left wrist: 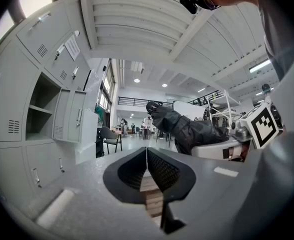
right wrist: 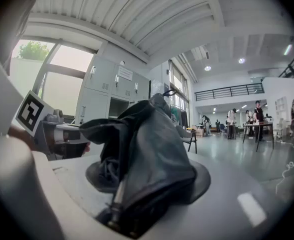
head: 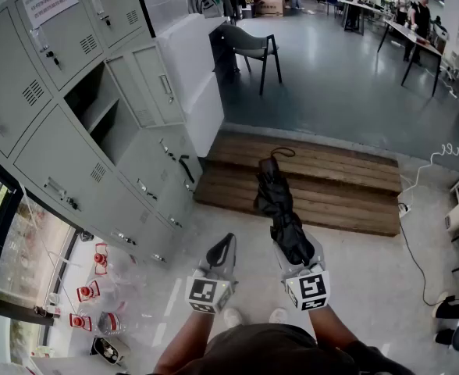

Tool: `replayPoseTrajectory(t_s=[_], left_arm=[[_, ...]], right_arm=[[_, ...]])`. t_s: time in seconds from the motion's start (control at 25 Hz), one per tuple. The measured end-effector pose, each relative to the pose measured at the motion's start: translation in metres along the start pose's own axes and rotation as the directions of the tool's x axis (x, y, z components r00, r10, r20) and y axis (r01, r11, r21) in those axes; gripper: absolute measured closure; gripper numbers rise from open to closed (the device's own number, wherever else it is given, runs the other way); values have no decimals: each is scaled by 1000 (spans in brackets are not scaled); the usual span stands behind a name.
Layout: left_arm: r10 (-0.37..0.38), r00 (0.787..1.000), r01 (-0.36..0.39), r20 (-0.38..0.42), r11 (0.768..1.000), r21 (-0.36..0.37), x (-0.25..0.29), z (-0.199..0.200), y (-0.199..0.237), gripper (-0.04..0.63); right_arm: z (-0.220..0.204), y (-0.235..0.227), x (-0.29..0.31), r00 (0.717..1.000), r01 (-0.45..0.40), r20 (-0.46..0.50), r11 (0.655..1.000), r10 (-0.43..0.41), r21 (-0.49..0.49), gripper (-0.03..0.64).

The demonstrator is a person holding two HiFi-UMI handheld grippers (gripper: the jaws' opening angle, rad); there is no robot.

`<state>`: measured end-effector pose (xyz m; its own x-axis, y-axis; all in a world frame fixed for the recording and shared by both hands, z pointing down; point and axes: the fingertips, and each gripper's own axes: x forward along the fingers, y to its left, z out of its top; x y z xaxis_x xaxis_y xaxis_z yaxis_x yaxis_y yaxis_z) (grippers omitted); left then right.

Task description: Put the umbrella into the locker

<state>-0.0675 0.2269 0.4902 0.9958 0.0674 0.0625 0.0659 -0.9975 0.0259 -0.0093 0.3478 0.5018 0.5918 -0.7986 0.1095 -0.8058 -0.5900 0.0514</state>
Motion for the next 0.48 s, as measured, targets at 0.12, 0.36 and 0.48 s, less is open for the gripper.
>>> replayPoseTrajectory(t_s=[0.12, 0.36, 0.48], left_arm=[[-12, 1000, 12, 29, 1000, 4, 2, 7, 7, 591], [-25, 999, 25, 28, 1000, 1, -3, 7, 15, 591], [-27, 999, 27, 32, 1000, 9, -5, 7, 19, 591]], right_arm=[[9, 6, 6, 1000, 1, 14, 1000, 0, -7, 385], [20, 22, 15, 999, -14, 35, 1000, 15, -27, 385], [23, 28, 18, 999, -25, 44, 1000, 25, -19, 385]])
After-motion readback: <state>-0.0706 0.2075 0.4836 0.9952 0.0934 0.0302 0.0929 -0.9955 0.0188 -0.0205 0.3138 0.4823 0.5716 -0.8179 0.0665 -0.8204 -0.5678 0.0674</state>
